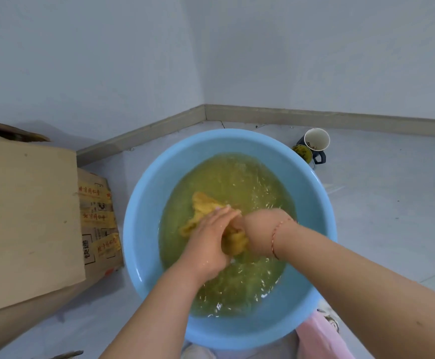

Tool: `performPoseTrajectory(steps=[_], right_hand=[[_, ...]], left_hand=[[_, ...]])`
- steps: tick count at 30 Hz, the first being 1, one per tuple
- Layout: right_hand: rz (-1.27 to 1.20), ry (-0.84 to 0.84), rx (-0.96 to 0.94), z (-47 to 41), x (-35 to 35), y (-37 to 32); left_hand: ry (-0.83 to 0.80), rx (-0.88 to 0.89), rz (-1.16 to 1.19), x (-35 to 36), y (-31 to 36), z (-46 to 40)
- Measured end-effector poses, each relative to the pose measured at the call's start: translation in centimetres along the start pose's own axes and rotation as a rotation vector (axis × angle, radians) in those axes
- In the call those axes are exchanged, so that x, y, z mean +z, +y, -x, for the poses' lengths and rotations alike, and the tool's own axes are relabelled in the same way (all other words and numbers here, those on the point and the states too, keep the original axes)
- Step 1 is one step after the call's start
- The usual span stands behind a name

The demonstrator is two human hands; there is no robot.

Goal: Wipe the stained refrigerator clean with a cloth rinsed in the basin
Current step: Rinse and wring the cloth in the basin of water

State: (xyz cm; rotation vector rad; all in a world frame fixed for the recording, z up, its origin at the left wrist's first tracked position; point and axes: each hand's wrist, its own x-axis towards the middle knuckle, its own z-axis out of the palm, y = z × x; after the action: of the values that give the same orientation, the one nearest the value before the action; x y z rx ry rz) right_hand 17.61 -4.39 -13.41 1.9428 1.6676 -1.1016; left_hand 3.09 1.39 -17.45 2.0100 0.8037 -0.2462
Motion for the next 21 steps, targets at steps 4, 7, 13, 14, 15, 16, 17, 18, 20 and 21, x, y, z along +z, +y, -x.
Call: performPoseTrajectory(steps=[4,7,13,14,15,16,17,18,20,21], right_hand=[[-0.370,0.303,-0.224,2.8,-5.7,1.7],[-1.087,0.405,-0.177,2.1,-5.4,5.0],[-1.986,0.172,-0.164,-0.3,2.7,3.0],[-2.060,0.119,-0.227,-0.1,3.4,1.9],[-2.114,0.087,-0.266,0.3,3.7,1.0],[-2.130,0.067,-0.265,0.7,3.9,0.0],[-2.131,0.051,-0.231,1.1,3.8,-0.8],[-2.131,0.022,-0.166,1.4,3.8,-1.4],[-2.189,-0.091,-0.020,2.0,3.5,-2.3],[-2.274,-0.171,0.049,2.3,3.4,-2.4]], left_hand=[[0.085,-0.140,0.639,-1.2,2.5,-0.3],[0.244,-0.164,0.750,-2.9,4.2,-0.2],[0.207,-0.091,1.596,-3.4,6.2,-0.8],[0.177,-0.090,1.731,-3.2,6.4,-0.9],[0.155,-0.104,1.824,-3.1,6.7,-0.8],[0.128,-0.141,1.877,-3.0,6.8,-0.8],[0.104,-0.210,1.863,-3.0,7.0,-0.8],[0.093,-0.301,1.780,-3.1,7.1,-0.7],[0.082,-0.433,1.462,-3.4,6.4,-1.0],[0.100,-0.450,1.266,-3.7,5.7,-1.0]])
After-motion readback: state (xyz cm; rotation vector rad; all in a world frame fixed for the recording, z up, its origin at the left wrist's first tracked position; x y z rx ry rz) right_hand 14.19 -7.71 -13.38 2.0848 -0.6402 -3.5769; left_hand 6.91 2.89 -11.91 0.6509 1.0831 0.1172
